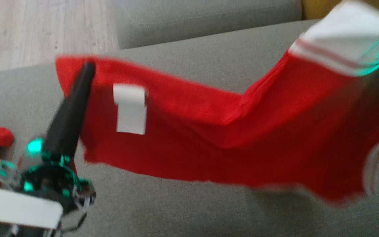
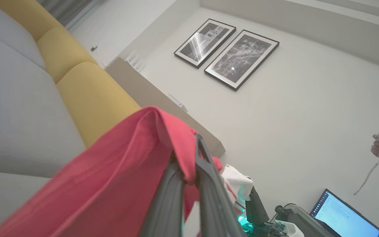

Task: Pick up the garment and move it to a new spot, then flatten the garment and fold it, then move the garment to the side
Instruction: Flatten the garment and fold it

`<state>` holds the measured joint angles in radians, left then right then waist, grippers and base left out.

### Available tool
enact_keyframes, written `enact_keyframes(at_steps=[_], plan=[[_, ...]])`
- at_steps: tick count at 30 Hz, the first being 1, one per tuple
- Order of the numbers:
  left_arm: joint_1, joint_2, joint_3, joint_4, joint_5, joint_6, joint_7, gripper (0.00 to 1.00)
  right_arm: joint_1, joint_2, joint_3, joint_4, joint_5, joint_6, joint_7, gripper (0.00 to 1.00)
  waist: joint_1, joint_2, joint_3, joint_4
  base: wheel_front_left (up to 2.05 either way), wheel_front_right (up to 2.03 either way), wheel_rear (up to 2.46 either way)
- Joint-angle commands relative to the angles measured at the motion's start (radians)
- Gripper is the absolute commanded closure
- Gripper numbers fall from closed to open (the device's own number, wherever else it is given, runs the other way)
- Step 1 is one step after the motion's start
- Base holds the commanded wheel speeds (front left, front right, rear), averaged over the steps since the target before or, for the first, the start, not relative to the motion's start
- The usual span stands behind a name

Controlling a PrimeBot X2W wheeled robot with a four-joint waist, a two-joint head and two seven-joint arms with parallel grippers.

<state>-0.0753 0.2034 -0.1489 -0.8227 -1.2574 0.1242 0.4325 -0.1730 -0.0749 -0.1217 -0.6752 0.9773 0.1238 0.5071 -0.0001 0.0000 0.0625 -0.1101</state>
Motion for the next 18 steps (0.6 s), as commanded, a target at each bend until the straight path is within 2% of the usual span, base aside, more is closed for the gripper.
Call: enact_keyframes(at_steps=[1,3,6,9,13,16,18], plan=[[-0.115,0.001,0.032,-0.054,-0.008,0.042,0.025,1.0,-0.109,0.009,-0.013,-0.036,-0.003,0.007,0.056,1.0,0.0001,0.0,0.023,-0.003,0.0,0.0,0.0],[-0.214,0.017,0.048,-0.046,0.008,0.09,0.051,1.0,-0.207,0.018,-0.056,0.002,-0.04,0.007,0.124,1.0,0.0001,0.0,0.055,-0.003,0.0,0.0,0.0],[-0.377,0.061,0.079,0.041,0.059,0.126,0.077,1.0,-0.385,0.024,-0.104,0.145,-0.107,0.007,0.19,1.0,0.0001,0.0,0.142,-0.002,0.0,0.0,0.0],[-0.56,0.106,0.1,0.207,0.114,0.129,0.086,1.0,-0.588,0.024,-0.112,0.33,-0.173,0.007,0.179,1.0,0.0001,0.0,0.259,0.012,0.0,0.0,0.0],[-0.816,0.144,0.054,0.559,0.182,0.061,0.088,1.0,-0.871,0.024,-0.073,0.621,-0.246,0.007,0.077,1.0,0.0001,0.0,0.381,0.033,0.0,0.0,0.0],[-1.026,0.132,0.033,0.842,0.256,-0.02,-0.01,1.0,-1.063,0.024,-0.071,0.857,-0.299,0.007,-0.065,1.0,0.0001,0.0,0.445,0.038,0.0,0.0,0.0],[-1.149,0.116,0.035,0.999,0.306,-0.077,-0.12,1.0,-1.169,0.024,-0.064,0.985,-0.311,0.007,-0.175,1.0,0.0001,0.0,0.472,0.036,0.0,0.0,0.0]])
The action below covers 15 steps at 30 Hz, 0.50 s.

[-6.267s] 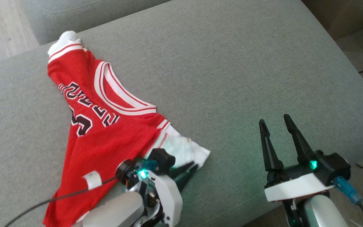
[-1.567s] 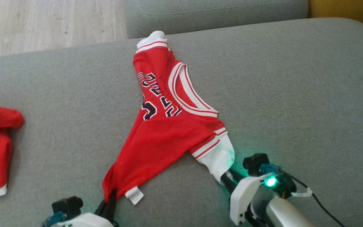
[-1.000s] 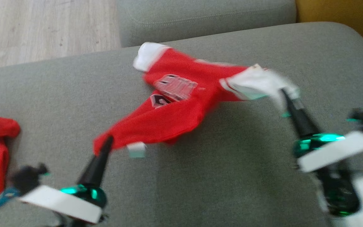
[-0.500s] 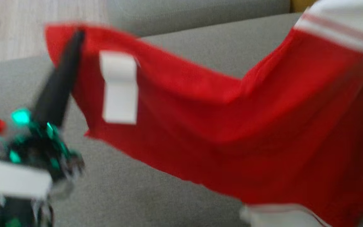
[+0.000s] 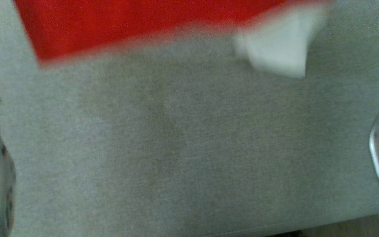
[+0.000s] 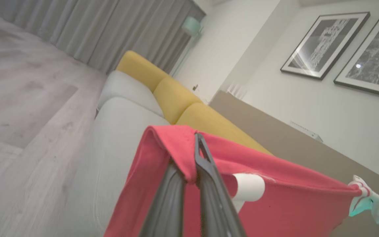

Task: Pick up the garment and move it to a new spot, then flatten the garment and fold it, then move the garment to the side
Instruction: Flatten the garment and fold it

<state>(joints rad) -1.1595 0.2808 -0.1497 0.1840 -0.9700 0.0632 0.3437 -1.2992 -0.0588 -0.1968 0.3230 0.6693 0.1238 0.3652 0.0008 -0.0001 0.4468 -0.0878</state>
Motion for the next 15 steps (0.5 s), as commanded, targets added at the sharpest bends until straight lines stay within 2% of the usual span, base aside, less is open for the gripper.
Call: enact_keyframes(at_steps=[1,3,5,6,8,9,11,12,15], plan=[[-0.114,0.028,0.035,0.053,0.029,-0.052,-0.078,1.0,-0.086,0.008,0.029,0.033,0.002,0.007,-0.081,1.0,-0.0008,0.0001,0.097,0.012,0.0,0.0,0.0],[-0.184,0.028,0.025,0.151,0.075,-0.11,-0.171,1.0,-0.138,0.008,0.076,0.099,0.03,0.007,-0.147,1.0,-0.0008,0.0001,0.113,0.01,0.0,0.0,0.0],[-0.224,0.029,0.004,0.232,0.114,-0.146,-0.244,1.0,-0.134,0.008,0.124,0.131,0.028,0.007,-0.182,1.0,-0.0008,0.0001,0.117,0.006,0.0,0.0,0.0],[-0.239,-0.011,0.048,0.252,0.047,-0.168,-0.302,1.0,-0.115,0.008,0.138,0.139,0.029,0.007,-0.191,1.0,-0.0008,0.0001,0.119,0.002,0.0,0.0,0.0],[-0.251,-0.006,0.022,0.292,0.028,-0.189,-0.337,1.0,-0.047,0.008,0.157,0.138,0.021,0.007,-0.201,1.0,-0.0008,0.0001,0.111,-0.002,0.0,0.0,0.0],[-0.193,0.058,-0.096,0.285,0.106,-0.192,-0.322,1.0,0.001,0.008,0.161,0.132,0.022,0.007,-0.2,1.0,-0.0008,0.0001,0.105,-0.002,0.0,0.0,0.0],[-0.064,0.107,-0.217,0.225,0.133,-0.193,-0.391,1.0,0.113,0.008,0.17,0.105,0.013,0.007,-0.2,1.0,-0.0008,0.0001,0.089,0.001,0.0,0.0,0.0],[-0.064,0.107,-0.217,0.225,0.133,-0.193,-0.391,1.0,0.113,0.008,0.17,0.105,0.013,0.007,-0.2,1.0,-0.0008,0.0001,0.089,0.001,0.0,0.0,0.0],[0.13,0.137,-0.294,0.17,0.084,-0.193,-0.453,1.0,0.306,0.008,0.165,0.052,0.006,0.007,-0.188,1.0,-0.0008,0.0001,0.055,0.009,0.0,0.0,0.0]])
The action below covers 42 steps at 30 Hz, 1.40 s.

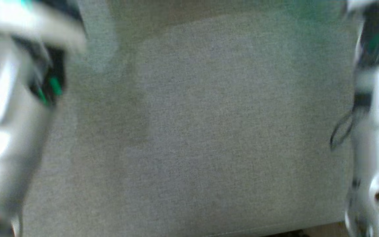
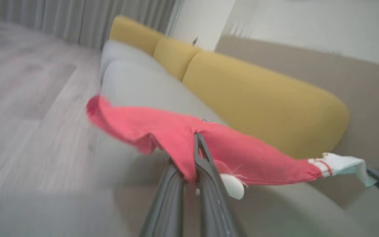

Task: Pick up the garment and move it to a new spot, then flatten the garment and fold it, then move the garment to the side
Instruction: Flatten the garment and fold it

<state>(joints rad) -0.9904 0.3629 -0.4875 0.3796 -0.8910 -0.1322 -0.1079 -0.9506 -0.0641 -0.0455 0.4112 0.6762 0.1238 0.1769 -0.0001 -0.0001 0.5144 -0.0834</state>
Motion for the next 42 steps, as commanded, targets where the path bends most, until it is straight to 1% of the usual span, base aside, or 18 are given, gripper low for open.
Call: enact_keyframes(at_steps=[1,4,9,13,16,19,21,23,26,28,30,31,32,34,38,40,41,42], plan=[[0.016,0.066,0.023,-0.037,-0.008,0.002,-0.013,1.0,0.019,0.014,0.01,-0.056,0.0,0.007,0.008,1.0,0.0001,0.0001,-0.02,0.007,0.0,0.0,0.0],[0.16,0.091,-0.016,-0.05,-0.031,0.002,-0.052,1.0,0.185,0.014,0.009,-0.112,-0.003,0.007,0.025,1.0,0.0001,0.0001,-0.049,0.011,0.0,0.0,0.0],[0.371,0.089,-0.045,-0.059,-0.046,0.005,-0.105,1.0,0.433,0.014,0.007,-0.209,-0.001,0.007,0.024,1.0,0.0001,0.0001,-0.14,0.028,0.0,0.0,0.0],[0.546,0.088,-0.089,-0.1,-0.04,0.031,-0.118,1.0,0.665,0.014,0.003,-0.306,-0.027,0.007,0.055,1.0,0.0001,0.0001,-0.239,0.047,0.0,0.0,0.0],[0.677,0.092,-0.11,-0.158,-0.048,0.068,-0.121,1.0,0.846,0.014,-0.008,-0.401,-0.039,0.007,0.091,1.0,0.0001,0.0001,-0.317,0.056,0.0,0.0,0.0],[0.817,0.106,-0.117,-0.239,-0.055,0.133,-0.128,1.0,1.028,0.014,-0.028,-0.511,-0.033,0.007,0.13,1.0,0.0001,0.0001,-0.377,0.061,0.0,0.0,0.0],[0.913,0.115,-0.121,-0.3,-0.061,0.18,-0.131,1.0,1.143,0.014,-0.037,-0.581,-0.032,0.007,0.154,1.0,0.0001,0.0001,-0.399,0.063,0.0,0.0,0.0],[1.004,0.118,-0.122,-0.366,-0.08,0.216,-0.133,1.0,1.249,0.014,-0.048,-0.641,-0.022,0.007,0.168,1.0,0.0001,0.0001,-0.408,0.067,0.0,0.0,0.0],[1.091,0.124,-0.121,-0.446,-0.117,0.247,-0.127,1.0,1.347,0.014,-0.067,-0.695,0.008,0.007,0.179,1.0,0.0001,0.0001,-0.398,0.072,0.0,0.0,0.0],[1.105,0.134,-0.127,-0.473,-0.145,0.245,-0.09,1.0,1.357,0.014,-0.077,-0.708,0.012,0.007,0.197,1.0,0.0001,0.0001,-0.383,0.074,0.0,0.0,0.0],[1.084,0.154,-0.141,-0.483,-0.157,0.247,-0.027,1.0,1.331,0.014,-0.094,-0.693,0.032,0.007,0.222,1.0,0.0001,0.0001,-0.364,0.077,0.0,0.0,0.0],[1.038,0.163,-0.141,-0.487,-0.179,0.257,0.042,1.0,1.28,0.014,-0.102,-0.681,0.014,0.007,0.267,1.0,0.0001,0.0001,-0.342,0.083,0.0,0.0,0.0],[1.008,0.17,-0.143,-0.492,-0.189,0.261,0.083,1.0,1.249,0.014,-0.111,-0.673,0.01,0.007,0.291,1.0,0.0001,0.0001,-0.329,0.087,0.0,0.0,0.0],[0.952,0.169,-0.135,-0.507,-0.253,0.271,0.181,1.0,1.178,0.014,-0.117,-0.671,-0.014,0.007,0.36,1.0,0.0001,0.0001,-0.297,0.092,0.0,0.0,0.0],[0.844,0.194,-0.108,-0.547,-0.37,0.315,0.37,1.0,1.023,0.014,-0.121,-0.665,-0.054,0.007,0.519,1.0,0.0001,0.0001,-0.254,0.094,0.0,0.0,0.0],[0.788,0.209,-0.088,-0.557,-0.399,0.344,0.429,1.0,0.946,0.014,-0.126,-0.655,-0.073,0.007,0.586,1.0,0.0001,0.0001,-0.23,0.097,0.0,0.0,0.0],[0.788,0.209,-0.088,-0.557,-0.399,0.344,0.429,1.0,0.946,0.014,-0.126,-0.655,-0.073,0.007,0.586,1.0,0.0001,0.0001,-0.23,0.097,0.0,0.0,0.0],[0.763,0.209,-0.076,-0.558,-0.418,0.358,0.454,1.0,0.908,0.014,-0.127,-0.649,-0.087,0.007,0.612,1.0,0.0001,0.0001,-0.217,0.098,0.0,0.0,0.0]])
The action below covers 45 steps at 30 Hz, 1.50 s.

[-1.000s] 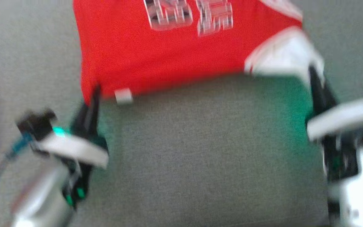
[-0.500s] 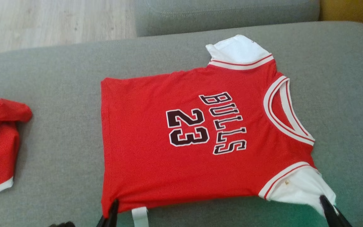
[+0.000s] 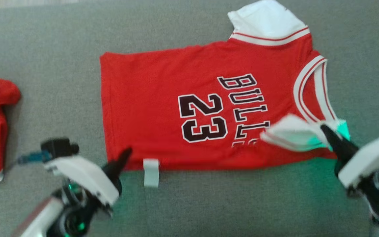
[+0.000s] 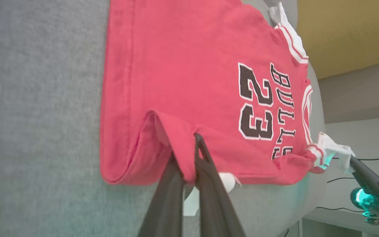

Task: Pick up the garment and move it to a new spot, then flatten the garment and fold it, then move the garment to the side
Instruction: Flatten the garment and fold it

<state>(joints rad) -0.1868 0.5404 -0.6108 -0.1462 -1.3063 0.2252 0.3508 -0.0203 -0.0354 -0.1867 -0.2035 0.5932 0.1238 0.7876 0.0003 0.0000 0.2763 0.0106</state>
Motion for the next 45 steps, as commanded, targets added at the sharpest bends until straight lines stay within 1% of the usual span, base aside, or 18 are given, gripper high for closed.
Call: enact_keyframes(at_steps=[1,3,6,7,8,9,10,11,14,18,23,25,27,30,37,41,45], plan=[[-0.064,0.031,0.06,-0.029,-0.019,0.014,0.015,1.0,-0.059,-0.015,0.016,-0.026,-0.019,0.007,0.025,1.0,-0.0003,0.0,0.032,0.006,0.0,0.0,0.0],[-0.107,0.028,0.079,-0.013,-0.04,0.035,0.042,1.0,-0.126,-0.015,0.017,-0.003,-0.046,0.007,0.053,1.0,-0.0003,0.0,0.05,0.007,0.0,0.0,0.0],[-0.153,0.02,0.101,0.02,-0.049,0.064,0.051,1.0,-0.208,-0.015,0.053,0.02,-0.099,0.007,0.069,1.0,-0.0003,0.0,0.074,0.009,0.0,0.0,0.0],[-0.162,0.016,0.103,0.029,-0.051,0.07,0.052,1.0,-0.228,-0.015,0.065,0.024,-0.12,0.007,0.061,0.56,-0.0003,0.0,0.078,0.009,0.0,0.0,0.0],[-0.167,0.009,0.108,0.039,-0.055,0.077,0.049,0.72,-0.242,-0.015,0.066,0.033,-0.131,0.007,0.049,0.0,-0.0003,0.0,0.08,0.009,0.0,0.0,0.0],[-0.171,0.005,0.11,0.045,-0.054,0.081,0.047,0.16,-0.254,-0.015,0.066,0.04,-0.131,0.007,0.03,0.0,-0.0003,0.0,0.081,0.01,0.0,0.0,0.0],[-0.172,-0.003,0.119,0.053,-0.057,0.09,0.037,0.0,-0.263,-0.015,0.066,0.042,-0.139,0.007,0.006,0.0,-0.0003,0.0,0.08,0.01,0.0,0.0,0.0],[-0.172,-0.009,0.132,0.057,-0.06,0.095,0.022,0.0,-0.268,-0.015,0.069,0.041,-0.153,0.007,-0.02,0.0,-0.0003,0.0,0.078,0.007,0.0,0.0,0.0],[-0.152,-0.008,0.157,0.043,-0.053,0.088,-0.021,0.0,-0.252,-0.019,0.09,0.015,-0.202,0.007,-0.085,0.0,-0.0003,0.0,0.064,-0.001,0.0,0.0,0.0],[-0.079,0.034,0.161,-0.037,-0.001,0.061,-0.087,0.0,-0.173,-0.056,0.108,-0.037,-0.252,0.007,-0.141,0.0,-0.0003,0.0,0.053,-0.019,0.0,0.0,0.0],[0.028,0.128,0.114,-0.117,0.118,0.045,-0.135,0.0,-0.07,-0.097,0.097,-0.058,-0.297,0.007,-0.161,0.0,-0.0003,0.0,0.071,-0.033,0.0,0.0,0.0],[0.048,0.162,0.084,-0.112,0.172,0.044,-0.137,0.0,-0.052,-0.117,0.089,-0.048,-0.33,0.007,-0.177,0.0,-0.0003,0.0,0.084,-0.032,0.0,0.0,0.0],[0.049,0.185,0.061,-0.095,0.225,0.049,-0.142,0.0,-0.049,-0.115,0.077,-0.029,-0.352,0.007,-0.187,0.0,-0.0003,0.0,0.095,-0.03,0.0,0.0,0.0],[0.039,0.167,0.052,-0.068,0.223,0.044,-0.14,0.0,-0.059,-0.109,0.07,0.004,-0.373,0.007,-0.185,0.0,-0.0003,0.0,0.114,-0.025,0.0,0.0,0.0],[-0.006,0.153,0.026,0.018,0.242,0.018,-0.125,0.0,-0.086,-0.117,0.11,0.075,-0.395,0.007,-0.133,0.0,-0.0003,0.0,0.143,-0.021,0.0,0.0,0.0],[-0.029,0.138,0.013,0.046,0.246,0.002,-0.119,0.0,-0.096,-0.125,0.128,0.093,-0.385,0.007,-0.113,0.0,-0.0003,0.0,0.145,-0.019,0.0,0.0,0.0],[-0.028,0.136,-0.001,0.058,0.245,-0.009,-0.108,0.0,-0.097,-0.127,0.133,0.098,-0.381,0.007,-0.11,0.0,-0.0003,0.0,0.141,-0.021,0.0,0.0,0.0]])
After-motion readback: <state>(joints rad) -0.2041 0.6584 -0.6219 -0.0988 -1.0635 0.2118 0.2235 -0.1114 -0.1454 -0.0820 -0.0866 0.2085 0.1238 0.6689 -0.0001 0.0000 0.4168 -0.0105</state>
